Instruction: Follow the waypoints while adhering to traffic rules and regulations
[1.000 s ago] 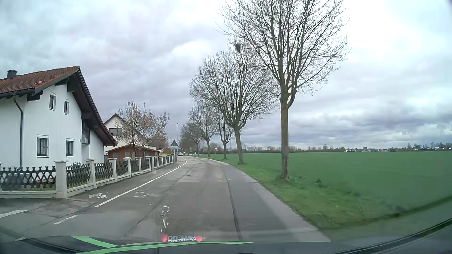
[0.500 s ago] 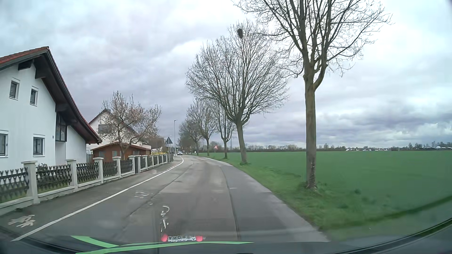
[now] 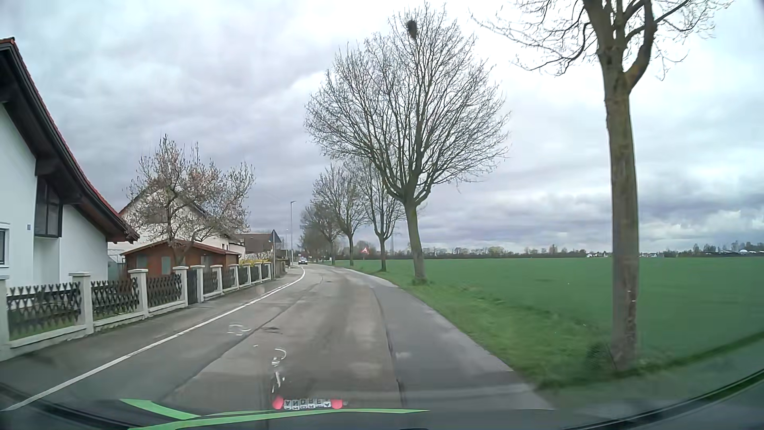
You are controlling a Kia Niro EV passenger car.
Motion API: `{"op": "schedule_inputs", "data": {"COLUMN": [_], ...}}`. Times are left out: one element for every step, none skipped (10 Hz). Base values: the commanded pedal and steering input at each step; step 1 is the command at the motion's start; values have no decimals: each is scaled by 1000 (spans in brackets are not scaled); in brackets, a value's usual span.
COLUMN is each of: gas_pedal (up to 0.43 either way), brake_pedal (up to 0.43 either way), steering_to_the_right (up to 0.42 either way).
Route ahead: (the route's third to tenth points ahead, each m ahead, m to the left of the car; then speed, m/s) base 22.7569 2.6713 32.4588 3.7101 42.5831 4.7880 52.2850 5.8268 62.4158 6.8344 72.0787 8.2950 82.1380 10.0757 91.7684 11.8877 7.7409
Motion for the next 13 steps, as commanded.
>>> {"op": "schedule_inputs", "data": {"gas_pedal": [0,0,0,8,28,28,47,47,47,59,59,59,59], "brake_pedal": [0,0,0,0,0,0,0,0,0,0,0,0,0], "steering_to_the_right": [-3,-3,-3,-3,-4,-4,-5,-5,-5,-7,-7,-9,-12]}}
